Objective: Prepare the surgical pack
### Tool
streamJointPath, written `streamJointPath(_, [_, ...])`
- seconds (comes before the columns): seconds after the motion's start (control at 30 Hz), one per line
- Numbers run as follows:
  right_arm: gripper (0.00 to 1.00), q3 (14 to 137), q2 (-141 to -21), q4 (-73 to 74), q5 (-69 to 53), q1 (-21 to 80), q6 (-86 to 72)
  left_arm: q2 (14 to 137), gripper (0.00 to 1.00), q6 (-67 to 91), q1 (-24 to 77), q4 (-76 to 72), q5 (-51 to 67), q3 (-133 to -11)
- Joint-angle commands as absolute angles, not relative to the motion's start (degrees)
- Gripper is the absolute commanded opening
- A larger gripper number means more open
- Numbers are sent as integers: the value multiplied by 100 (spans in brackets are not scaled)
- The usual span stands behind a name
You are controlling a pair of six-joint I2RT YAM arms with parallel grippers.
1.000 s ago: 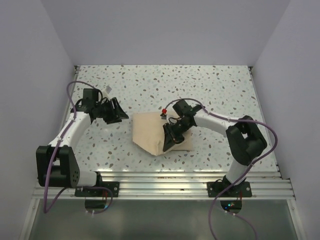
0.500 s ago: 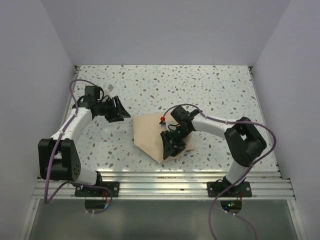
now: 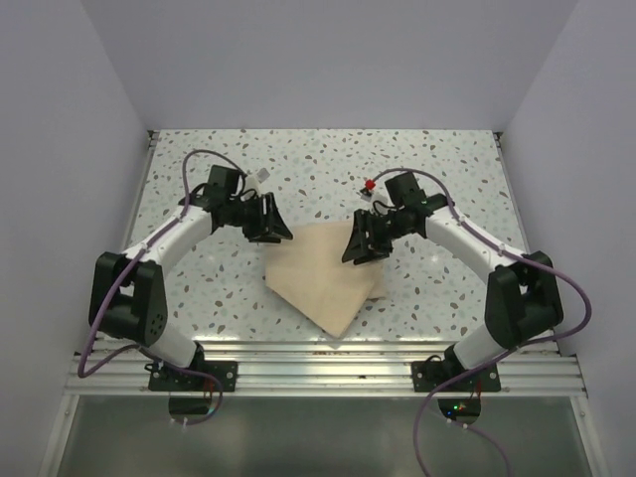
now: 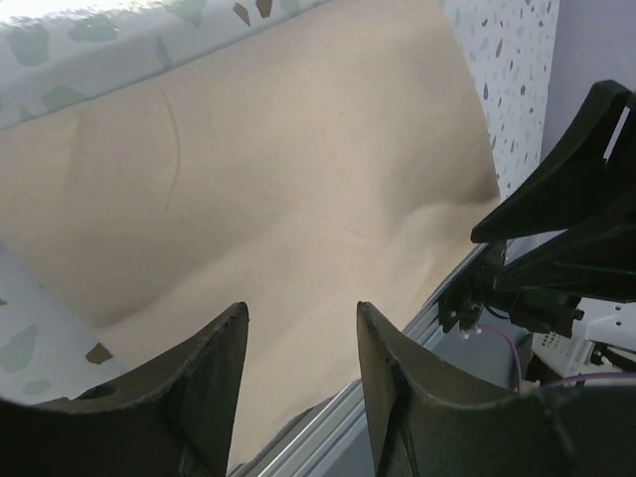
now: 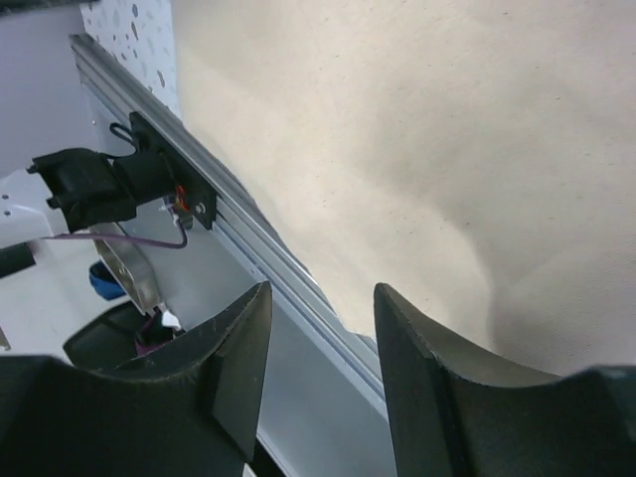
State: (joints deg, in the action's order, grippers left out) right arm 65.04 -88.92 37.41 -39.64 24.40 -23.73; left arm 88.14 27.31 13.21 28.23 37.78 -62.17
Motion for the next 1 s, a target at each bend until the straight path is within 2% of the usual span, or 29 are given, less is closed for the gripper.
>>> streamJointPath(0.0, [49,6505,-8921,3551,-3832,2234,-2584,9043,51,2874,1599,2462,4113,-6416])
streamJointPath(0.23, [27,5180,-8605,3419,-4113,1785,-2426,9255,49,2927,1749,2294,4148,-5951])
streamJointPath(0.43, [24,4210,-8604,2892,-4192,1582,-2470,9308,47,2787,1740,2311,3806,-5590])
streamJointPath(0.57, [22,4359,-8368,3154,-4219,1564,-2400,9168,46,2628,1749,2566,3630,-5765])
streamJointPath(0.77, [22,4790,-7814,4376,-3744,1538,-2056,8755,47,2312,1758,3391,3156,-6494])
streamJointPath(0.97, [22,4430,-7682,4316,-3674,1512,-2943,8323,50,2162,2012,3419,2181,-6881])
